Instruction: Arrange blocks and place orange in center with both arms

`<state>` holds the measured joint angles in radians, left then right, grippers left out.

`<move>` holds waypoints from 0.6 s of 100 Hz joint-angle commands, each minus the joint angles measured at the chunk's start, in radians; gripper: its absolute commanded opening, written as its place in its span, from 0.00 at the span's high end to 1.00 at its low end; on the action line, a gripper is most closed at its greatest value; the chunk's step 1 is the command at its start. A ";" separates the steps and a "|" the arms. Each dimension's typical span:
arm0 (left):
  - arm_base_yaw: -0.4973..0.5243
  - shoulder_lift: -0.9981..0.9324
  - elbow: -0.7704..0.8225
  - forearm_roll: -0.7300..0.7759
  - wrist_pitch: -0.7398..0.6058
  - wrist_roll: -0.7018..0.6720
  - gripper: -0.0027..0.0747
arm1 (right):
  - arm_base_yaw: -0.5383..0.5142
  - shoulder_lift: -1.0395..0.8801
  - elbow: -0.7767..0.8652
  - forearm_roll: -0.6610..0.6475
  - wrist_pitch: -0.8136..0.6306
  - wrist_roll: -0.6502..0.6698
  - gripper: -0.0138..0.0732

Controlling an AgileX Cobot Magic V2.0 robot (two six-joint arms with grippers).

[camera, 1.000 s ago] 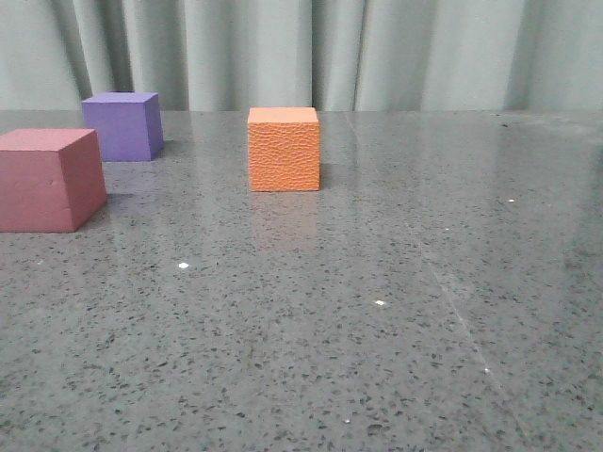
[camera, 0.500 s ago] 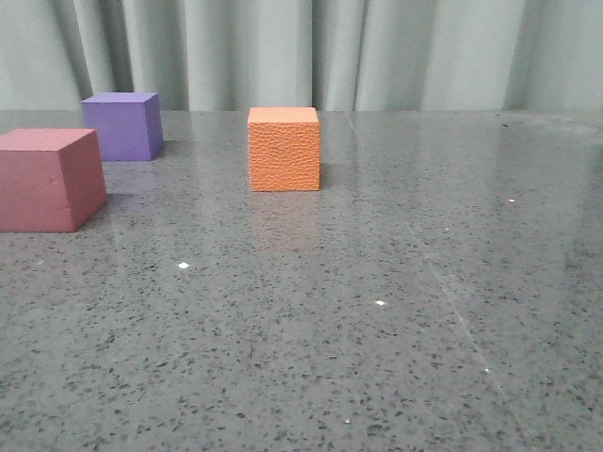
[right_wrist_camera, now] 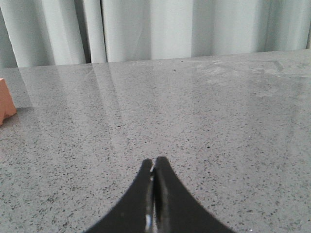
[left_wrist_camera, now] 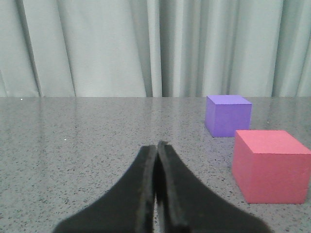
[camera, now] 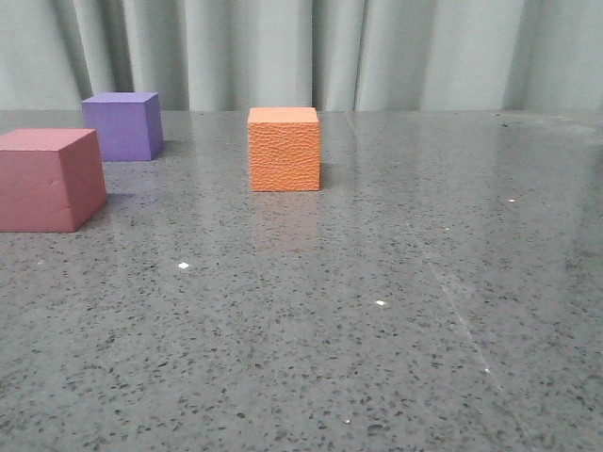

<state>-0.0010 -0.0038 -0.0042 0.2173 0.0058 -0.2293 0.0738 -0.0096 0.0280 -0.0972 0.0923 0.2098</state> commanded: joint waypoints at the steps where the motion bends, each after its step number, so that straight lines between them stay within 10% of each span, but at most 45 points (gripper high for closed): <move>1: -0.007 -0.033 0.054 -0.008 -0.075 -0.002 0.99 | -0.006 -0.021 -0.014 0.001 -0.085 -0.009 0.91; 60: -0.007 -0.020 -0.048 -0.059 -0.144 -0.014 0.99 | -0.006 -0.021 -0.014 0.001 -0.085 -0.009 0.91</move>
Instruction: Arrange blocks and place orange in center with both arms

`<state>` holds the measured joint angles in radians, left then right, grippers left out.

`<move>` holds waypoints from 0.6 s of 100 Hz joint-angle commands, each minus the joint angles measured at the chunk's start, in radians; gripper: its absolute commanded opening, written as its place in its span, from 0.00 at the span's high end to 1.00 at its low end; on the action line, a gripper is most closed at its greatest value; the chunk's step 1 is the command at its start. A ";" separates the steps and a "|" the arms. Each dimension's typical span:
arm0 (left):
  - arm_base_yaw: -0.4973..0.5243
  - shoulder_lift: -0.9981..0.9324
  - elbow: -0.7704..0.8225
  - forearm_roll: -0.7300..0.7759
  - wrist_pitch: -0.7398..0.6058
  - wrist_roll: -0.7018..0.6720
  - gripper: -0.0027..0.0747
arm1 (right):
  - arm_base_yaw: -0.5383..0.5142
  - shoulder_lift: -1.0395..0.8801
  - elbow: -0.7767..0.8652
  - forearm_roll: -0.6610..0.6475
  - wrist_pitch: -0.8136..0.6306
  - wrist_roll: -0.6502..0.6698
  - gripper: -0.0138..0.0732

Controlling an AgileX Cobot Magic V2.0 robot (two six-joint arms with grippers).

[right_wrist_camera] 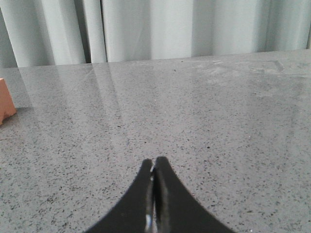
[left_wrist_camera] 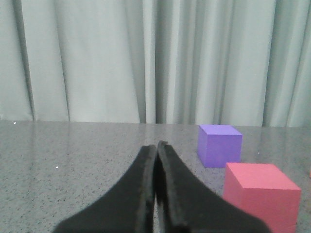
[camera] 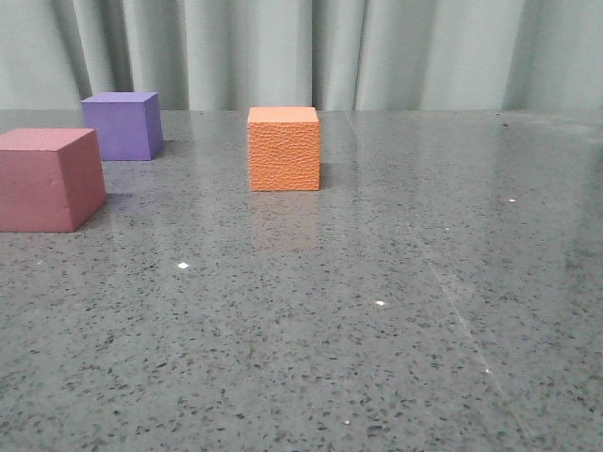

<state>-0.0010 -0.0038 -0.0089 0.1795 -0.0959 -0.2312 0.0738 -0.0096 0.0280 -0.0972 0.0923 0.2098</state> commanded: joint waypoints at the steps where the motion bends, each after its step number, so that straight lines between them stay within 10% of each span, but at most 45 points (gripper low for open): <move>1: -0.007 -0.017 -0.061 -0.022 -0.019 -0.012 0.99 | -0.006 -0.021 -0.014 0.001 -0.085 -0.009 0.91; 24: -0.007 0.221 -0.467 -0.023 0.421 -0.012 0.99 | -0.006 -0.021 -0.014 0.001 -0.085 -0.009 0.91; 60: -0.007 0.634 -0.914 -0.123 0.704 -0.012 0.99 | -0.006 -0.021 -0.014 0.001 -0.085 -0.009 0.91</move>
<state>-0.0010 0.5514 -0.8332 0.1102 0.6186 -0.2348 0.0738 -0.0096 0.0280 -0.0972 0.0923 0.2095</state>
